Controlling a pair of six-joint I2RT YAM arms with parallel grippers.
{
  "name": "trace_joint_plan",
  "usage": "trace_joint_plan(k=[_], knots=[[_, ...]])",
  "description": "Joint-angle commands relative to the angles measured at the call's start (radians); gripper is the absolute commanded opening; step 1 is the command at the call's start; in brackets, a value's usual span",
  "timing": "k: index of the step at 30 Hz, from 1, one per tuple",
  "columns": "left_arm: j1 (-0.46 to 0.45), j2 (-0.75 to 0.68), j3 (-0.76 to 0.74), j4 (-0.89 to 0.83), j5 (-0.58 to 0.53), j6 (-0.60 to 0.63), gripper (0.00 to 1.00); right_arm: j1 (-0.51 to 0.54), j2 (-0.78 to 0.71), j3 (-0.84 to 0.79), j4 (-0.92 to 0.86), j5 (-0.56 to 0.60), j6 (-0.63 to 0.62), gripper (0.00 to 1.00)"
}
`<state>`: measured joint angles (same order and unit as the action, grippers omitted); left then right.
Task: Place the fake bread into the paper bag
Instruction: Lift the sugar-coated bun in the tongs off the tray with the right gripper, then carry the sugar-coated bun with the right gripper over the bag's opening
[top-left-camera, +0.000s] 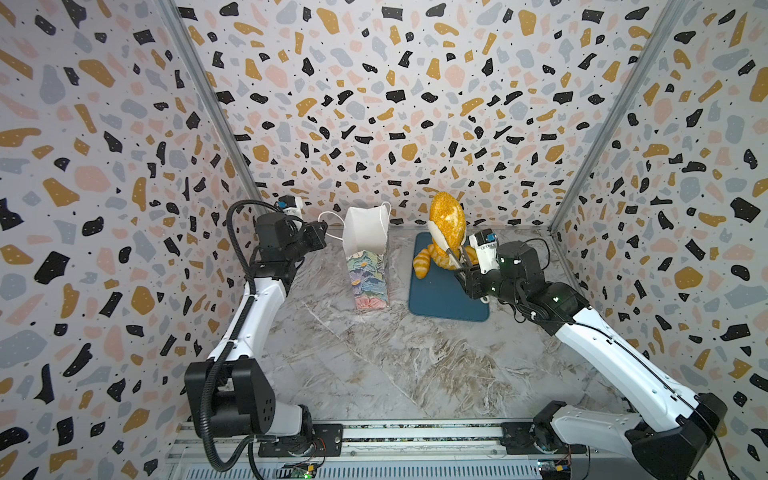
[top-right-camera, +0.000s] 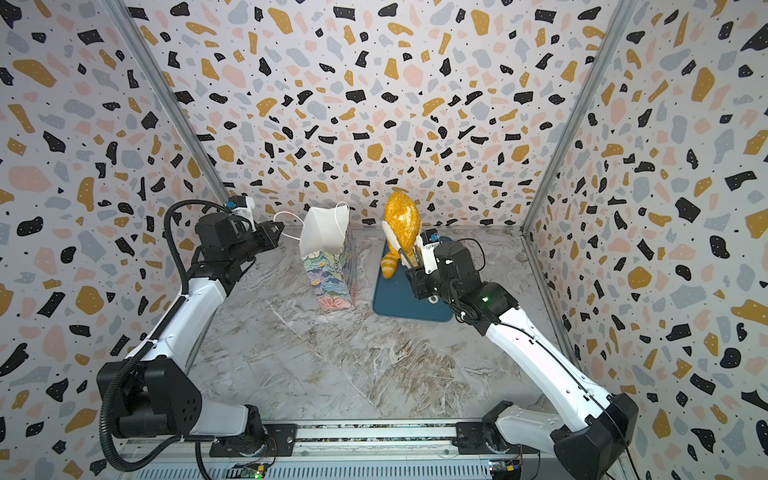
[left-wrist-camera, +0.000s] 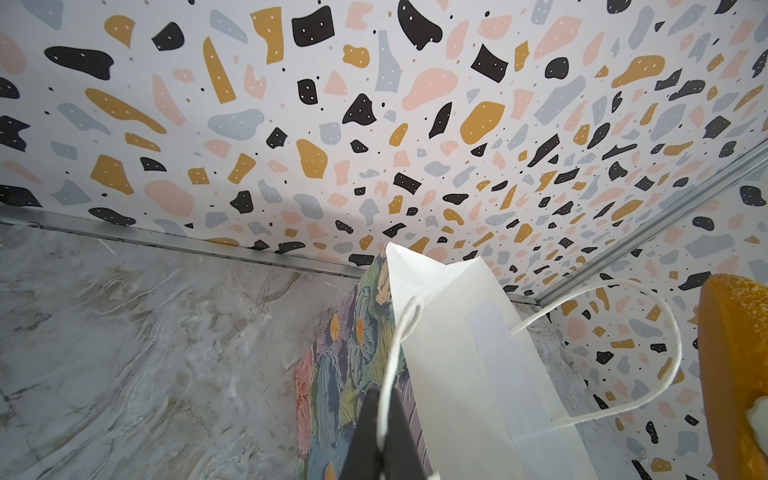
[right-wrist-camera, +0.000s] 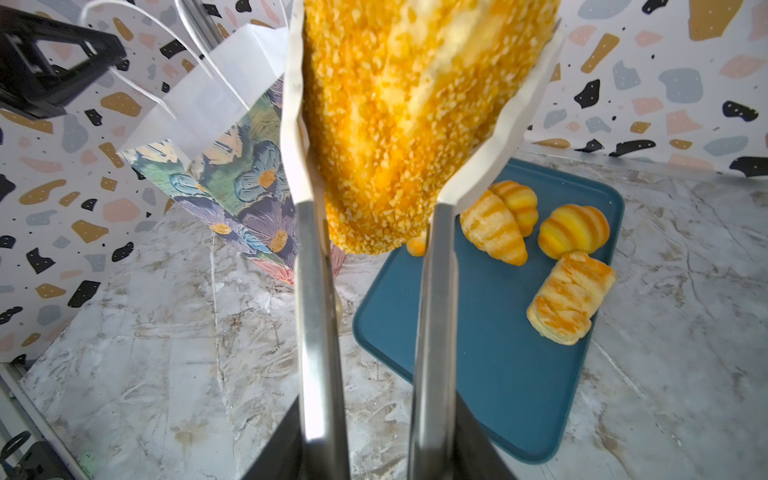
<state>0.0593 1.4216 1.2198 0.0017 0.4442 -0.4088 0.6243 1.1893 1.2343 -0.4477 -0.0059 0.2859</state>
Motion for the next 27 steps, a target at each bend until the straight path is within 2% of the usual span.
trace_joint_plan(k=[1,27], knots=[[-0.003,0.002,-0.008,0.043,0.019,-0.007,0.0,0.02,0.0,0.069,0.08,0.026,-0.026,0.33],[-0.012,-0.003,-0.014,0.052,0.028,-0.014,0.0,0.131,0.147,0.271,0.119,0.058,-0.048,0.33]])
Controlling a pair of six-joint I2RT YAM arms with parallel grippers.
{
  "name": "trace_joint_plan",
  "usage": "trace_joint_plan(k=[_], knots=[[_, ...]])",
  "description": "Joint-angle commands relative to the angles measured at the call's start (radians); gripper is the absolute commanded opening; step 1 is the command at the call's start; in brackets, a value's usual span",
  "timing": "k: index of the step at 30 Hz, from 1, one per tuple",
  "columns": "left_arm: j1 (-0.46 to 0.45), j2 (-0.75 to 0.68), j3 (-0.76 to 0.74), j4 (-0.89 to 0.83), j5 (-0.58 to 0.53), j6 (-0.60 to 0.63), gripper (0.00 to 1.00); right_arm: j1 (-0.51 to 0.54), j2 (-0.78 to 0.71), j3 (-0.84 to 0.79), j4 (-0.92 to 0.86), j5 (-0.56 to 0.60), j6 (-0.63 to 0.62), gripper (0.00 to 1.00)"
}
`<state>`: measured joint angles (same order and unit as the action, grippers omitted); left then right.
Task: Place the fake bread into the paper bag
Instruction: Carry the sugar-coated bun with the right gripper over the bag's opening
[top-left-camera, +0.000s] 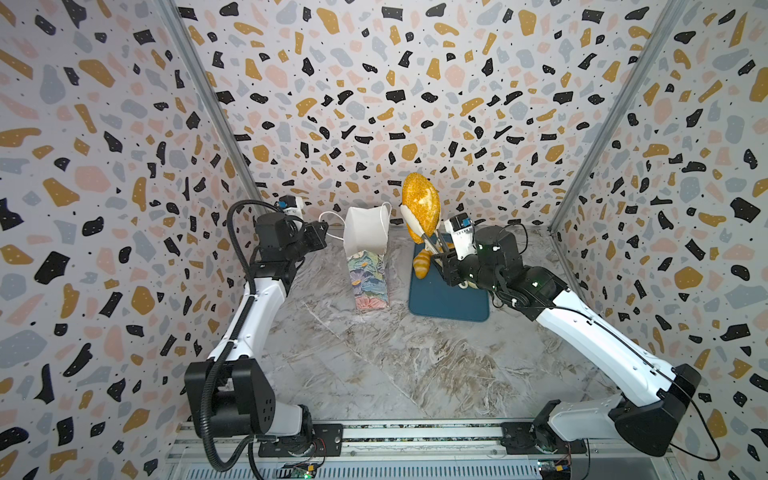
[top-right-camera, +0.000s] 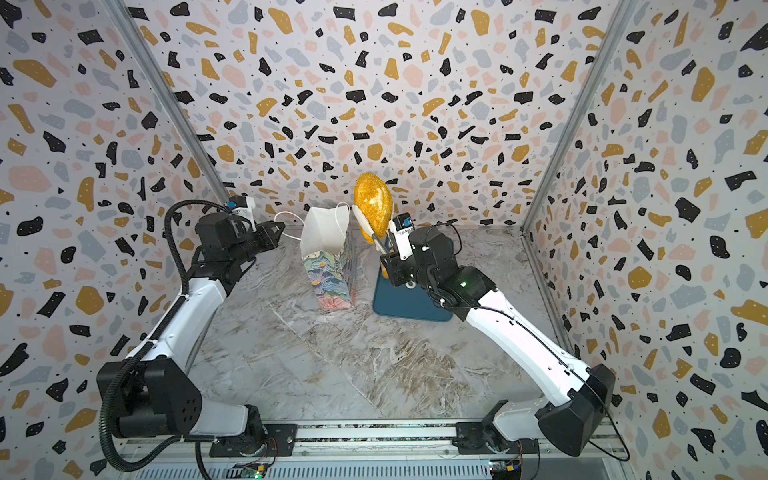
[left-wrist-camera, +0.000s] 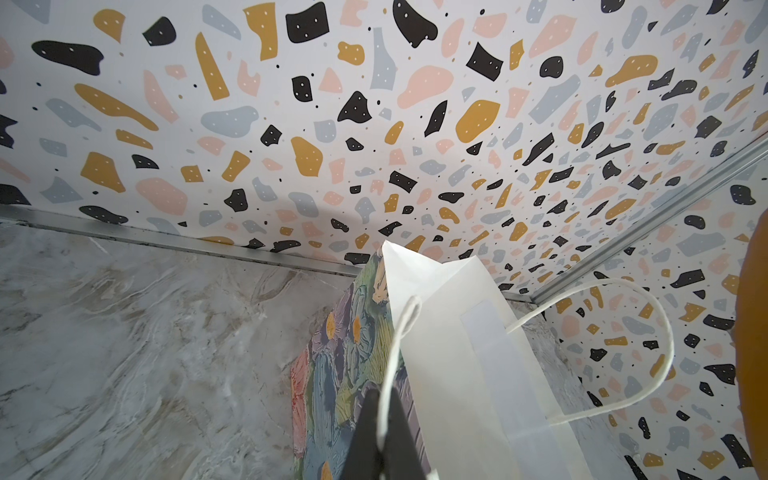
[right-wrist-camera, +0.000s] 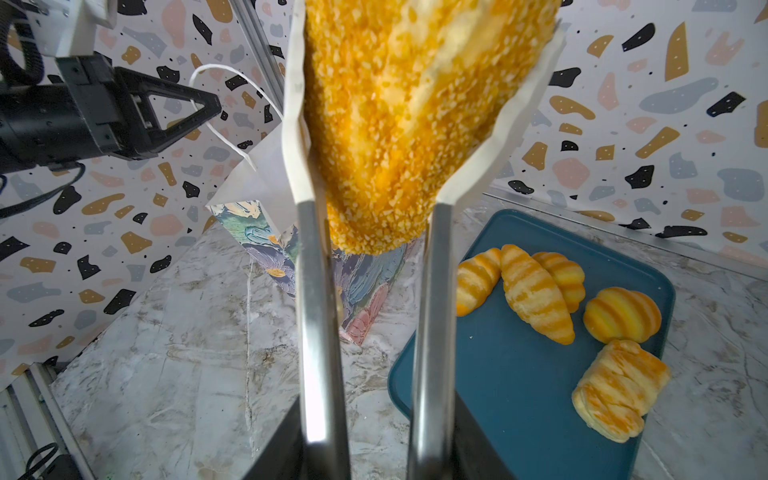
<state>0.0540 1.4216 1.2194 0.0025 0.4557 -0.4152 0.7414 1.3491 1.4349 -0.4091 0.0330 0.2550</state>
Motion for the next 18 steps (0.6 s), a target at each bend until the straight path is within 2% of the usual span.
trace_joint_plan(k=[1,18], knots=[[-0.006,-0.001,-0.012,0.053,0.016,-0.01,0.0,0.02,-0.007,0.076,0.08,0.02,-0.018,0.33],[-0.006,-0.004,-0.012,0.053,0.017,-0.009,0.0,0.109,0.126,0.221,0.079,0.053,-0.053,0.33]])
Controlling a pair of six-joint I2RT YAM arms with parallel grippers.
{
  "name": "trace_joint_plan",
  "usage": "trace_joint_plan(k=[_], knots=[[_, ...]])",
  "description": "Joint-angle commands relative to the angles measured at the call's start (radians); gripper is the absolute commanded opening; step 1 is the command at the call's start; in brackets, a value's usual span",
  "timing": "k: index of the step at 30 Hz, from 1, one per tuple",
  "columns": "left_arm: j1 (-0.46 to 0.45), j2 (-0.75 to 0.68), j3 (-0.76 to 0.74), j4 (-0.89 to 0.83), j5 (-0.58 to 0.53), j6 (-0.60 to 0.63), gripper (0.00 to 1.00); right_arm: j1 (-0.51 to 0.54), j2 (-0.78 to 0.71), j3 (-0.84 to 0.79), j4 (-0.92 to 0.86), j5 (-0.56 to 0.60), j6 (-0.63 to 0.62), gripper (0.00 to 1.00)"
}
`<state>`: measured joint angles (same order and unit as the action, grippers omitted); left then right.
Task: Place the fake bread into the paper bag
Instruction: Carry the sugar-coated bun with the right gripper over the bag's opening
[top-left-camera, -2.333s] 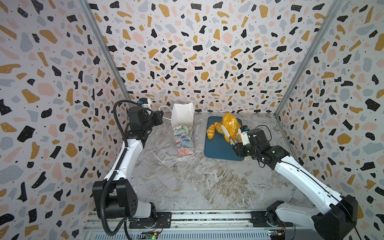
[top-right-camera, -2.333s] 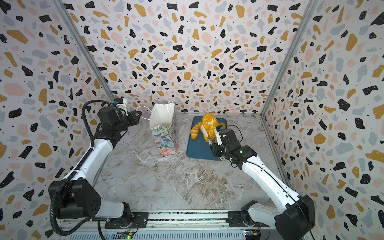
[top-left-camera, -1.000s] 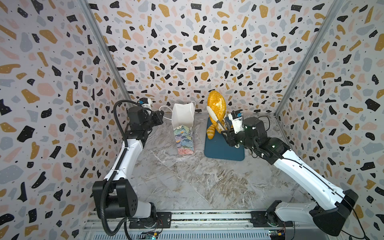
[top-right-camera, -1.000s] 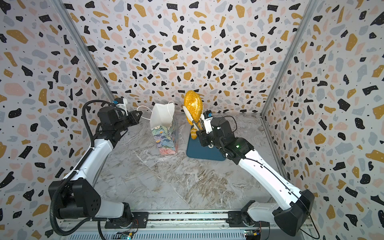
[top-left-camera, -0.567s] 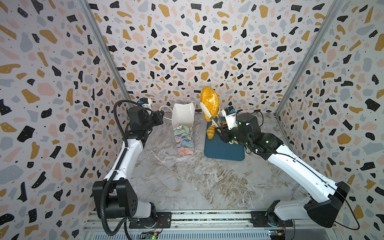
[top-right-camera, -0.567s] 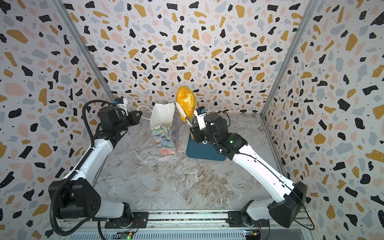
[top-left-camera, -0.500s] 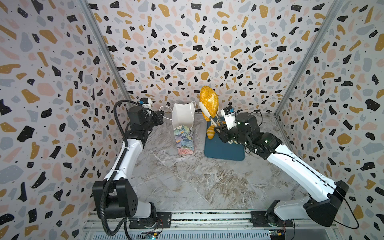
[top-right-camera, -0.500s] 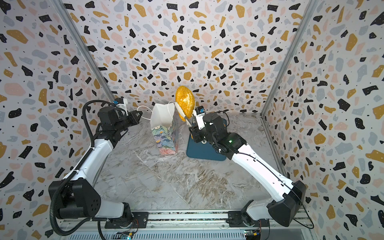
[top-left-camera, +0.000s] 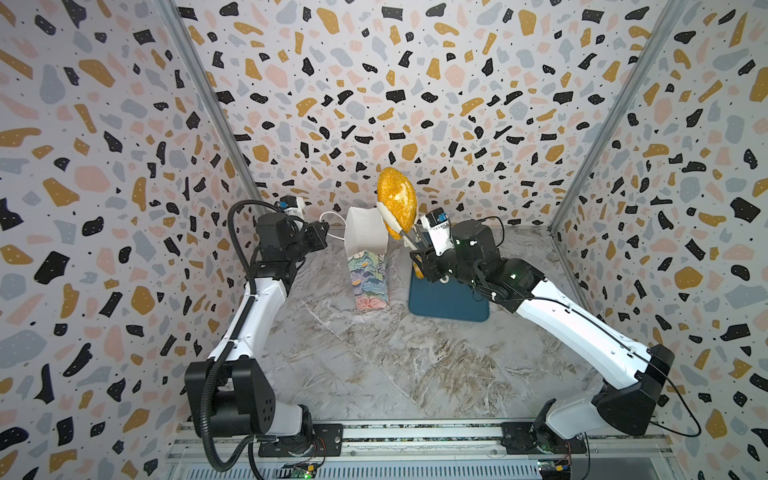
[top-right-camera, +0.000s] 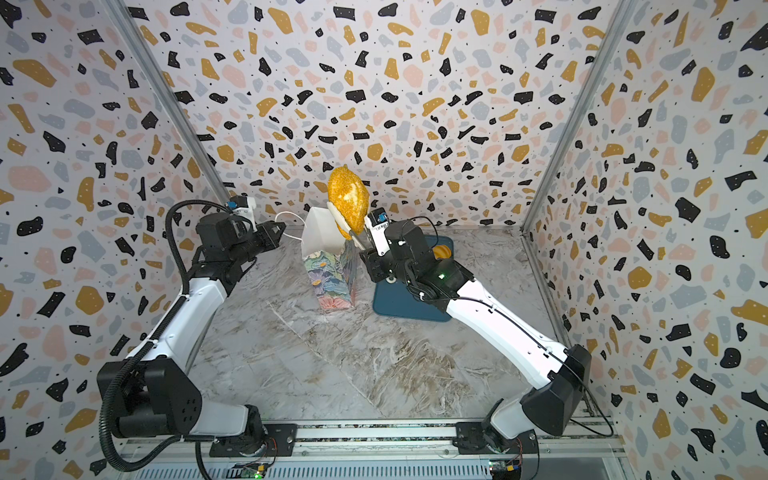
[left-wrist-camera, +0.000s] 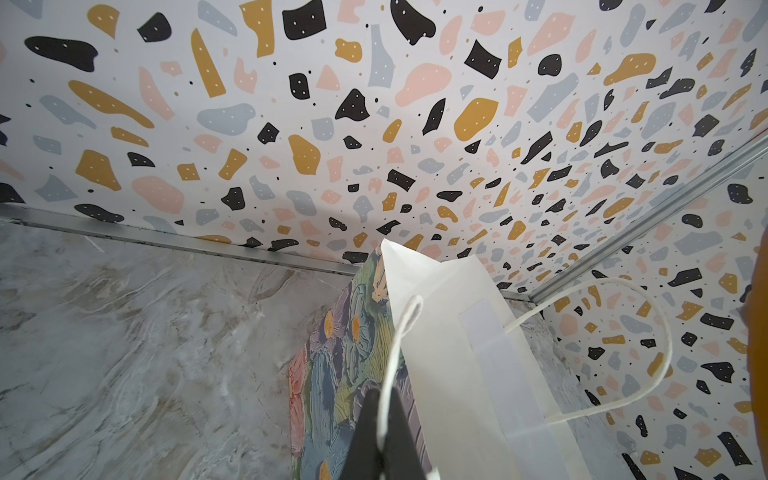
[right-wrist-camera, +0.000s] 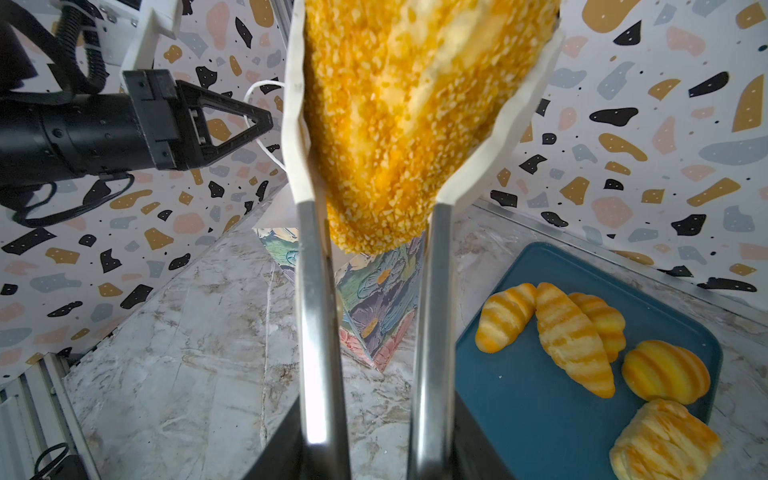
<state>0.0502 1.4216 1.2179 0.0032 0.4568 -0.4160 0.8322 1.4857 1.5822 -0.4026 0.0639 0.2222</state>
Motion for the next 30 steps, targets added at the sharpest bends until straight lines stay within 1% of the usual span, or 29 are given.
trace_joint_plan(k=[1,7,17,22,30], knots=[[-0.003,-0.004,-0.012,0.053,0.016,-0.011,0.0,0.023,-0.002,0.083,0.076,0.021,-0.021,0.33],[-0.003,-0.009,-0.013,0.055,0.008,-0.008,0.0,0.056,0.087,0.194,0.067,0.015,-0.045,0.33],[-0.003,-0.012,-0.012,0.057,0.009,-0.007,0.0,0.09,0.191,0.304,0.044,0.013,-0.066,0.33],[-0.003,-0.01,-0.013,0.057,0.012,-0.008,0.0,0.093,0.229,0.343,0.027,0.006,-0.067,0.34],[-0.003,-0.016,-0.013,0.052,0.01,-0.004,0.0,0.092,0.325,0.468,-0.032,-0.001,-0.076,0.34]])
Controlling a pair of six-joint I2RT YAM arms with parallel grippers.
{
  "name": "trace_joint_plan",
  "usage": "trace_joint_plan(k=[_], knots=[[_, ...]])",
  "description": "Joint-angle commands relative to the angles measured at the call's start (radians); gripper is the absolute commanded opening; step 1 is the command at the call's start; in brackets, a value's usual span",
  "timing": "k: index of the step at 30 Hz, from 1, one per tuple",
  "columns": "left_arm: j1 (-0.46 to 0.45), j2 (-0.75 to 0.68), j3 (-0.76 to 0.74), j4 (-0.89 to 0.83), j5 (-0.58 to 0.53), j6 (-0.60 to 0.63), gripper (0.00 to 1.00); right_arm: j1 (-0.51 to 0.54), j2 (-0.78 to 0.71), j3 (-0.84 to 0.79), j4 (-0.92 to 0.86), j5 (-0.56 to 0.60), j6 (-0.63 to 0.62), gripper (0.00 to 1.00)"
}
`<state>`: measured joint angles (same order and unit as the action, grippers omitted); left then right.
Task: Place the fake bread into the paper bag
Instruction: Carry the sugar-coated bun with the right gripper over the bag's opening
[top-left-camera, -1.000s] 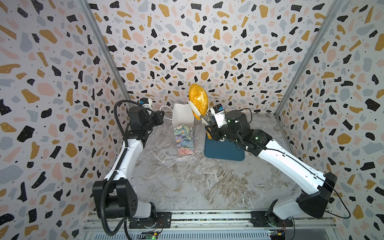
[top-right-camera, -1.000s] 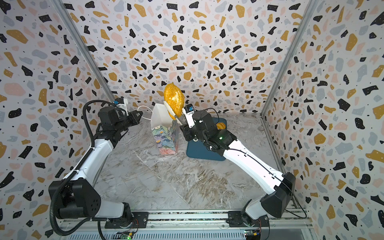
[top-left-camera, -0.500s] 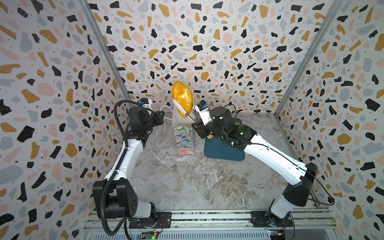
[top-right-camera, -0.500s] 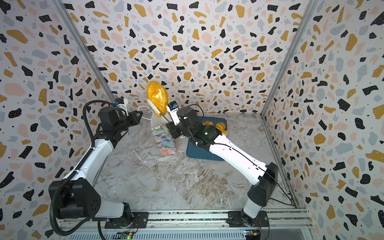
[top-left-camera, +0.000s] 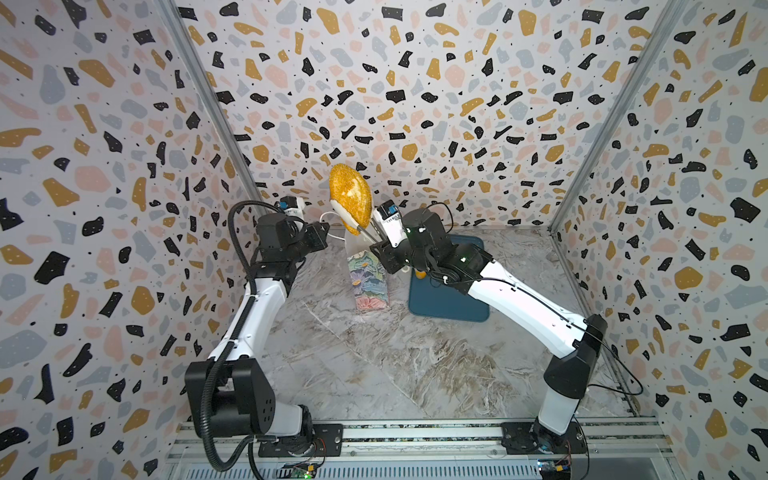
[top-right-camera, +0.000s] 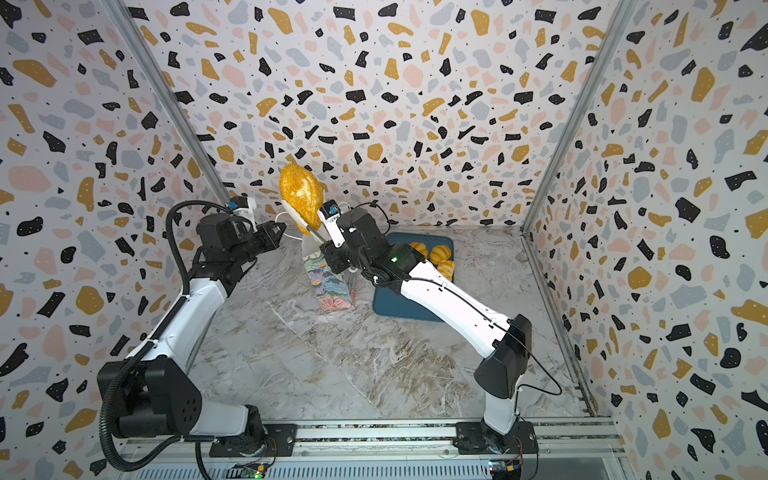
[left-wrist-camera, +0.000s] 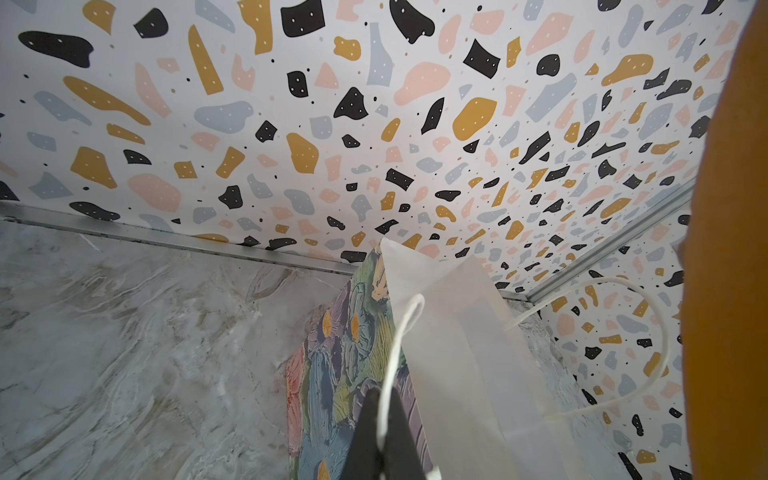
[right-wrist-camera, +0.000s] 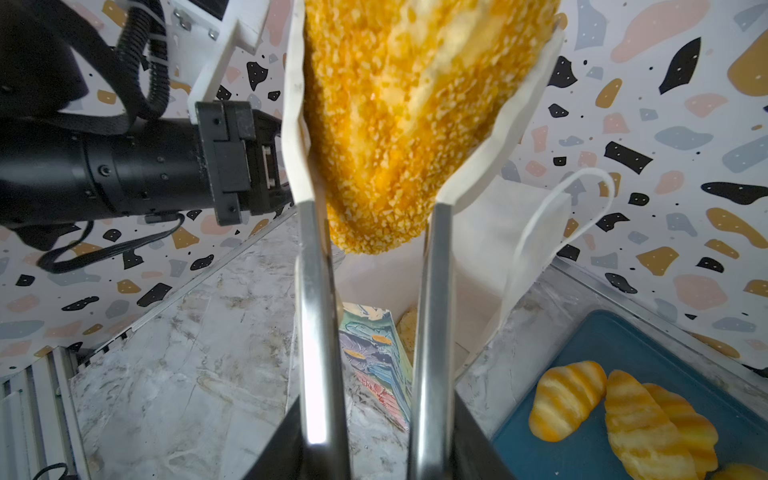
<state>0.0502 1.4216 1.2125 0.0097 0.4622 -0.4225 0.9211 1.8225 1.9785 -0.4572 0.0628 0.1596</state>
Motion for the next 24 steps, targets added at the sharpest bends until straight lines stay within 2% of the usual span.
trace_joint_plan(k=[1,13,24], knots=[[-0.003,-0.015,-0.008,0.045,0.005,0.002,0.0,0.004,0.0,0.081,0.017,0.002,-0.012,0.34],[-0.003,-0.016,-0.005,0.043,0.002,0.007,0.0,-0.001,0.082,0.165,-0.084,0.031,-0.026,0.35],[-0.003,-0.018,-0.004,0.039,0.002,0.008,0.0,-0.011,0.042,0.061,-0.071,0.076,0.0,0.36]])
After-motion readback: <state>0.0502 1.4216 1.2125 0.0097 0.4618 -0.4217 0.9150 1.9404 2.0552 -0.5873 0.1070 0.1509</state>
